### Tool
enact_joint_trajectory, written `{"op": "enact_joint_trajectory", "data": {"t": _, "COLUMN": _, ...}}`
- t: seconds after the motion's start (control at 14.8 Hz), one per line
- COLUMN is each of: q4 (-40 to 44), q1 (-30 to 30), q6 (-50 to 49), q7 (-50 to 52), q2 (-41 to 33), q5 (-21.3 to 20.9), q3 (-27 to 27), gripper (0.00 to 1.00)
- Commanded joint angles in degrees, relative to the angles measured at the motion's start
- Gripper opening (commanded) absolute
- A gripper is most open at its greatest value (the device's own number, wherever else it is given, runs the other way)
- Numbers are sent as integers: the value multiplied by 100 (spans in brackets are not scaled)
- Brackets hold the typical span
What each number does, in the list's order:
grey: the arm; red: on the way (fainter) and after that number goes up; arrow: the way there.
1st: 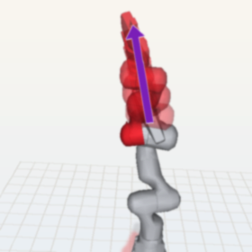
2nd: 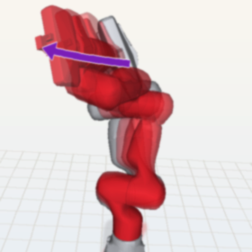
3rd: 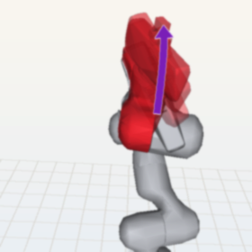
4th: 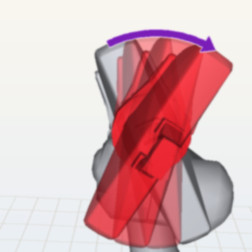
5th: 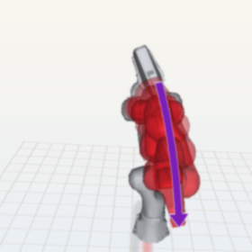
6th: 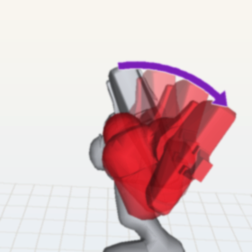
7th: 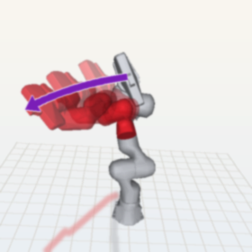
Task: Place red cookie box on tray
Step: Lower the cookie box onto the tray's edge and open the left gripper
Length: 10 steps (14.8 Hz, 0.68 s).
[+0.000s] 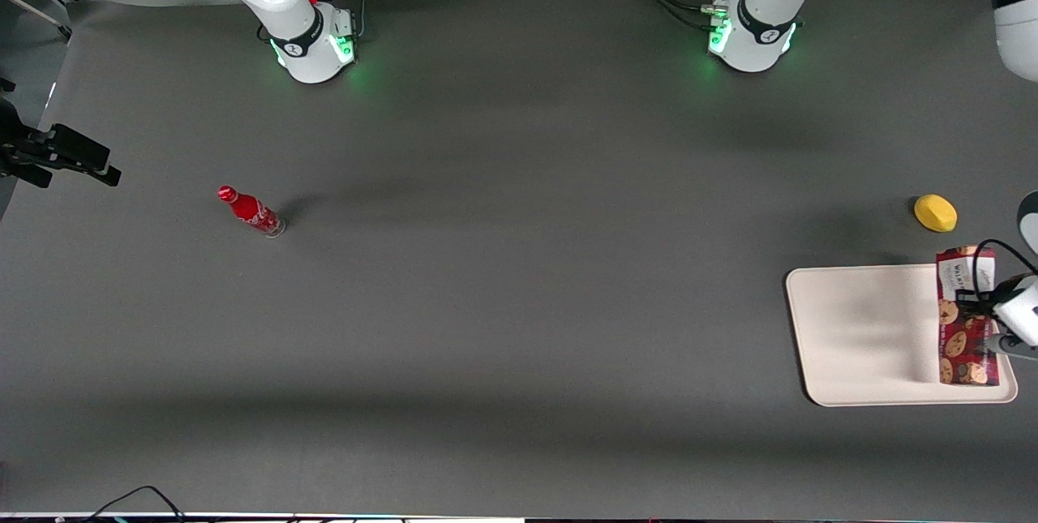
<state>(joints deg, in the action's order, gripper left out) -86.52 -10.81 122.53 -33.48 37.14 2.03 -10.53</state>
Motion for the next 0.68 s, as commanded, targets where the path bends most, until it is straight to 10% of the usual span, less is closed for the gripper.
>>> {"op": "enact_joint_trajectory", "data": {"t": 0.0, "q4": 311, "q1": -430, "q6": 113, "q7": -842, "q2": 450, "q5": 744, "q3": -116, "gripper": 0}}
{"op": "enact_joint_trajectory", "data": {"t": 0.61, "q4": 268, "q1": -475, "q6": 1264, "q7": -151, "q2": 811, "q5": 1318, "q3": -248, "gripper": 0}}
